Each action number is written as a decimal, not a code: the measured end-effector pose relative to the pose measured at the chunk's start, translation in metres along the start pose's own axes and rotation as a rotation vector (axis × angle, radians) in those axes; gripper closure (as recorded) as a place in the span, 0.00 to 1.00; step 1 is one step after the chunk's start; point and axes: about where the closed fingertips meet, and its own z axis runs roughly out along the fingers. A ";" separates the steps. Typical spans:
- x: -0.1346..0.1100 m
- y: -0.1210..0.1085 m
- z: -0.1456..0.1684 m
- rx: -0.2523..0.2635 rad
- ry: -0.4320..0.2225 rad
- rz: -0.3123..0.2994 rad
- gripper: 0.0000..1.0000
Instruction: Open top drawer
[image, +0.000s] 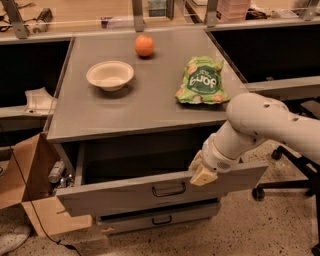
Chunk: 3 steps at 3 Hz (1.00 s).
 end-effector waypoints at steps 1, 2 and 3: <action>0.000 0.000 -0.001 0.000 0.000 0.000 1.00; 0.004 0.014 -0.008 0.018 -0.027 0.032 1.00; -0.002 0.032 -0.014 0.044 -0.058 0.042 1.00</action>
Offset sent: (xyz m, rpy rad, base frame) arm -0.1037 -0.0428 0.0552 0.1906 -0.0498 -0.2749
